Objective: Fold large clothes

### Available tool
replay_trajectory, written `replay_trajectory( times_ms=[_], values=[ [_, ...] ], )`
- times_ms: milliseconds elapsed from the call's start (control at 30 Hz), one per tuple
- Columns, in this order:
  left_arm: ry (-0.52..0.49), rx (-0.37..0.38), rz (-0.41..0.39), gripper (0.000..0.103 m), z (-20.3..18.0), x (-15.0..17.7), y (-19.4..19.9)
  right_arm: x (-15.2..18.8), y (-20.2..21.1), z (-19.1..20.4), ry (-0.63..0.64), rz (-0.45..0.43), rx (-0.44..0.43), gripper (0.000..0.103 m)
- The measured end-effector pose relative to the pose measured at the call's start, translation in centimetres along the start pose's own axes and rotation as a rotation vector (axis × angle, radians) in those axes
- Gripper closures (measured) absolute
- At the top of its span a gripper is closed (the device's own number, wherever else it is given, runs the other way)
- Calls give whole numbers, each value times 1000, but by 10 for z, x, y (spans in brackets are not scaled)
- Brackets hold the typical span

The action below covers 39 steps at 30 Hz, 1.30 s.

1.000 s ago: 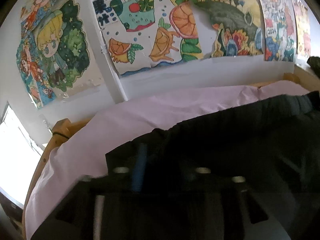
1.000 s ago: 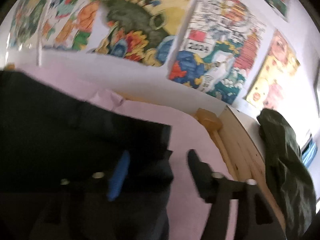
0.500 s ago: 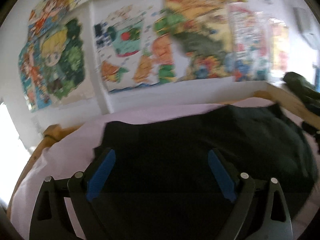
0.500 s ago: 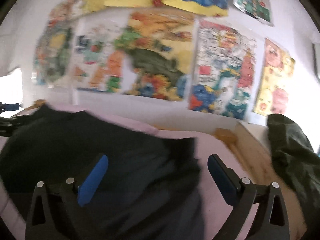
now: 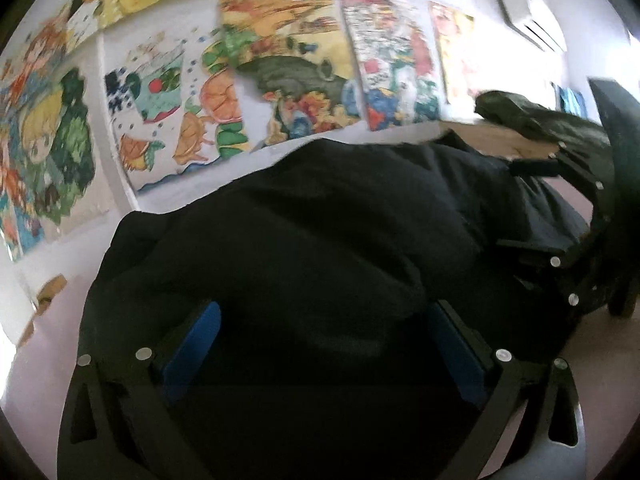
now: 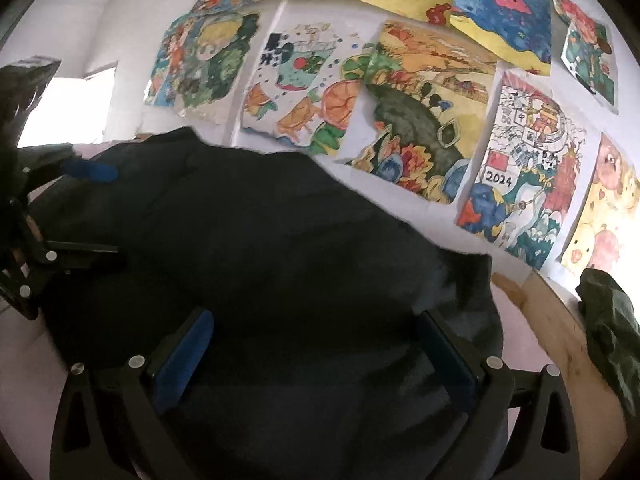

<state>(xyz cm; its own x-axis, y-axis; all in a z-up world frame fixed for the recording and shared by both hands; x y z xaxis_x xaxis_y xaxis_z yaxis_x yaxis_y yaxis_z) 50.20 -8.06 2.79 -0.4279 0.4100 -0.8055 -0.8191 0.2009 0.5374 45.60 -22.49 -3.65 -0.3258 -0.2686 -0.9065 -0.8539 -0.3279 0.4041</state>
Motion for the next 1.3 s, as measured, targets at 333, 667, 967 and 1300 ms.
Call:
replay_trajectory(
  times_ms=[333, 667, 967, 1300],
  values=[
    [151, -67, 89, 1, 37, -28, -42, -32, -52, -45, -114, 60, 8, 0],
    [247, -92, 217, 1, 85, -42, -108, -44, -115, -91, -252, 183, -25, 0],
    [280, -9, 338, 1, 106, -25, -154, -20, -161, -110, -321, 303, -106, 0],
    [334, 24, 330, 1, 119, -5, -164, 3, -179, -124, -432, 294, -172, 0]
  ],
)
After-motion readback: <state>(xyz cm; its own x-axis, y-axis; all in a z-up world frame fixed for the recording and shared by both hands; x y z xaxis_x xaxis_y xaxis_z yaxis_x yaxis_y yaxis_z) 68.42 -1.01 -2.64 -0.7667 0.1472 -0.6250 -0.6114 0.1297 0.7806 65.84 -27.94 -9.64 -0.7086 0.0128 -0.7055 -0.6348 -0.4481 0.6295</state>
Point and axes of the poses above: each gripper's, at about its wrist camera, not at the fingertips, and y roughly against the way its jaws point, z to its left, x to its underside, the point moved 2 cm from there along -y, roughly the way its jaws point, and after that the axes turned 9 degrees about -x, right-handed, at the moved point
